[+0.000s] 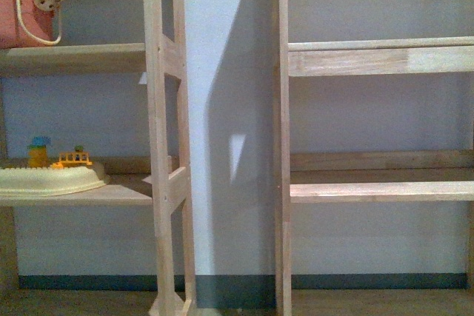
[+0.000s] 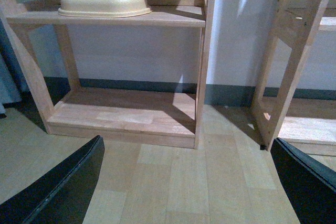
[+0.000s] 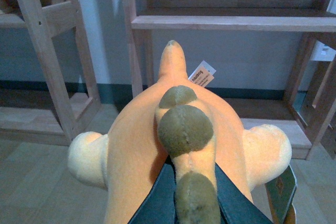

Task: Put away toys

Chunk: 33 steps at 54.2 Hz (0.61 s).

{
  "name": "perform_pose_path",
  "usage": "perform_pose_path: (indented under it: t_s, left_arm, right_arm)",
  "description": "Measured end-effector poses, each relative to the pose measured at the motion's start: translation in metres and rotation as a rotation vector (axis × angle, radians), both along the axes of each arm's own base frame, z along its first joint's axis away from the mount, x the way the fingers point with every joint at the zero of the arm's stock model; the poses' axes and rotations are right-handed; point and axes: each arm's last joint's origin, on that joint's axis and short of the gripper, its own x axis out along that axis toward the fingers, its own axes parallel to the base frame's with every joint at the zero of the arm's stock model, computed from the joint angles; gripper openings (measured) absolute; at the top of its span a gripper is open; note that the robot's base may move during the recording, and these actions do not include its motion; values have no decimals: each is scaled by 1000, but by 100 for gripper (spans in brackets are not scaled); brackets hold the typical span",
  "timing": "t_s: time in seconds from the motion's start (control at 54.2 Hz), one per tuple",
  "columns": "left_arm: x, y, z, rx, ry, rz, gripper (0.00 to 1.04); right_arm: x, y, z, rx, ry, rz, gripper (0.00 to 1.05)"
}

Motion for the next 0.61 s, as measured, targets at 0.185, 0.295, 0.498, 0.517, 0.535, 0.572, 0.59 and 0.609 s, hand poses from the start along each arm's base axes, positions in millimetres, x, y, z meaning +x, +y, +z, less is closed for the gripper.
perform_pose_path:
  t_s: [0.185,0.295,0.498,0.517,0.535,0.572,0.59,0.609]
  left_arm:
    - [0,0,0,0,0,0,99]
    - [0,0,0,0,0,0,99]
    - [0,0,0,0,0,0,99]
    - [0,0,0,0,0,-1,99]
    - [0,0,0,0,0,0,99]
    - [0,0,0,0,0,0,99]
    - [0,0,0,0,0,0,99]
    - [0,0,0,0,0,0,99]
  right_arm:
    - [0,0,0,0,0,0,6]
    - [0,0,0,0,0,1,6]
    - [0,0,0,0,0,0,6]
    - [0,0,0,0,0,0,6]
    - [0,0,0,0,0,0,6]
    - [0,0,0,0,0,0,6]
    - [0,0,0,0,0,0,6]
    - [0,0,0,0,0,0,6]
